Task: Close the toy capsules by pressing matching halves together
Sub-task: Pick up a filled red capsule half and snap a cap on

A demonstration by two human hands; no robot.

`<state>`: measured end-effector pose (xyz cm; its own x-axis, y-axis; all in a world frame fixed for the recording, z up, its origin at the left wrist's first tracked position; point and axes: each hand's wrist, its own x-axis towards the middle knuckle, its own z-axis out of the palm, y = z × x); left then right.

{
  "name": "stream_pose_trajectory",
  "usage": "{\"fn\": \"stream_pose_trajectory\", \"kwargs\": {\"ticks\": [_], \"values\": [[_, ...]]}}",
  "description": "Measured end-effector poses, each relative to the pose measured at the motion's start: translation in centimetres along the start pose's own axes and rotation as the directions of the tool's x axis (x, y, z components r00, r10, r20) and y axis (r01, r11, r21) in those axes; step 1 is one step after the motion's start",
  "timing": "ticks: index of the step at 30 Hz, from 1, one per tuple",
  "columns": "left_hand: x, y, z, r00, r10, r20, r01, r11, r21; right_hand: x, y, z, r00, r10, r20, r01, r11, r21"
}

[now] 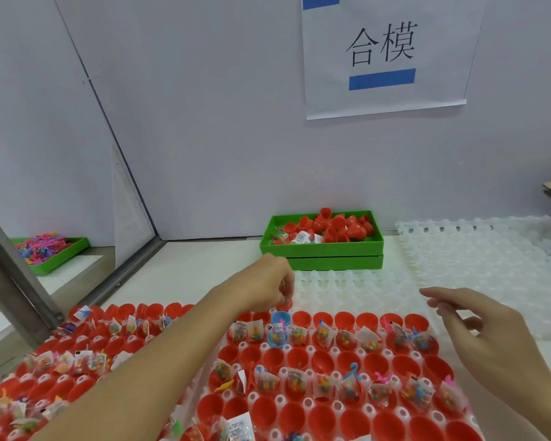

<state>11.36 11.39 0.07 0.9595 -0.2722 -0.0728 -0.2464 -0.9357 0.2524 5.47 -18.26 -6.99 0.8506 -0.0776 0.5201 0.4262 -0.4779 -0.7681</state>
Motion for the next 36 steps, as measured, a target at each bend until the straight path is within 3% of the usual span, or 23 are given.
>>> {"fn": "stream_pose_trajectory", "kwargs": {"ticks": [9,19,36], "values": [[0.1,0.1,0.4,0.997,0.002,-0.071,0.001,0.999,0.043,0.0,-0.2,-0.1,1.000,-0.002,0.006,0.002,1.000,0.003],[0.1,-1.0,-0.7,0.989,-0.034,-0.141,0.024,0.997,-0.067,0.1,-0.1,-0.2,1.000,-0.007,0.004,0.007,1.000,-0.013],[4.3,-1.2,-0.5,0.995,-0.069,0.071,0.062,0.994,0.095,0.0,0.1,-0.1,1.000,0.024,0.016,-0.025,0.999,0.022]]}}
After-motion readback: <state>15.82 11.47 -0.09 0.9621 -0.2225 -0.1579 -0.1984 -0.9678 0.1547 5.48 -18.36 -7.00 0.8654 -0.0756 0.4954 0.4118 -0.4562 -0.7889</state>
